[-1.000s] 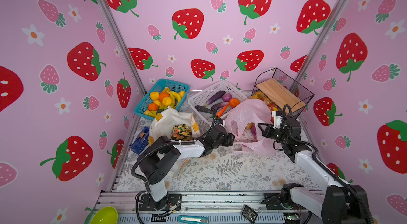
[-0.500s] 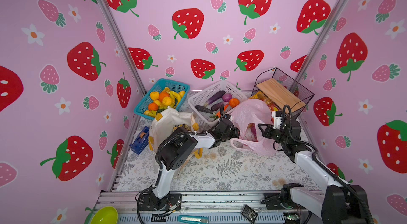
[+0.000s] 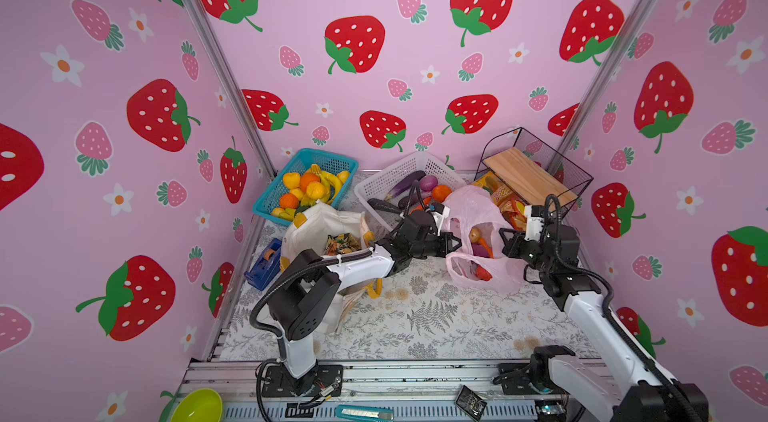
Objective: Place the mixed food into the grocery bags and tie them
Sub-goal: 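Withdraw the left gripper from the bag back toward the white basket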
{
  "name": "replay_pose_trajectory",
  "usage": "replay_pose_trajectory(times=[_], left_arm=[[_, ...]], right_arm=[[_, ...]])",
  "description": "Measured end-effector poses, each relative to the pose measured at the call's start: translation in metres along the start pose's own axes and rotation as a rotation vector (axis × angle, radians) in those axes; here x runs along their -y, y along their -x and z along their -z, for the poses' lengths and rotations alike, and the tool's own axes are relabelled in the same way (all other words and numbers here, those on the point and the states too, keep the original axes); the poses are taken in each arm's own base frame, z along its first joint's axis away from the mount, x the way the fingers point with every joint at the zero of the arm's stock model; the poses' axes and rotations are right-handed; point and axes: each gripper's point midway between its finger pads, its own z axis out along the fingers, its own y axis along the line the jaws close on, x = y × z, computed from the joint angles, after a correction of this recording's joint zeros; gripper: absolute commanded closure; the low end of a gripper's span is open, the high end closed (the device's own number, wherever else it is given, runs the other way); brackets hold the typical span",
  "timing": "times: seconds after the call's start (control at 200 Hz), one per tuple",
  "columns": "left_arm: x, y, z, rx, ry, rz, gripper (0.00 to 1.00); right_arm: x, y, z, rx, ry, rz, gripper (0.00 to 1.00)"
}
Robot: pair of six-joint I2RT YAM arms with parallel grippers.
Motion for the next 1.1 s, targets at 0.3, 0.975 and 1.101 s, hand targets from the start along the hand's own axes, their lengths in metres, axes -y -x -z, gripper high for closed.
replay_pose_trajectory(times=[0.3,0.975,1.101], left_arm=[[0.058,-0.011,0.024,-0.145,-0.167,0.007,1.0],[-0.025,0.073,0.124,0.106,0.216,-0.081,0.3],[-0.051,0.091,0.132,0.137,0.36,-0.118,0.3]], right_arm=[[-0.004,0.042,0.035,0.107,-0.094,0.093,1.0],[0.002,0.029,0.025,0.042,-0.099,0.089,1.0],[-0.001,0.03,0.024,0.046,-0.085,0.091,1.0]])
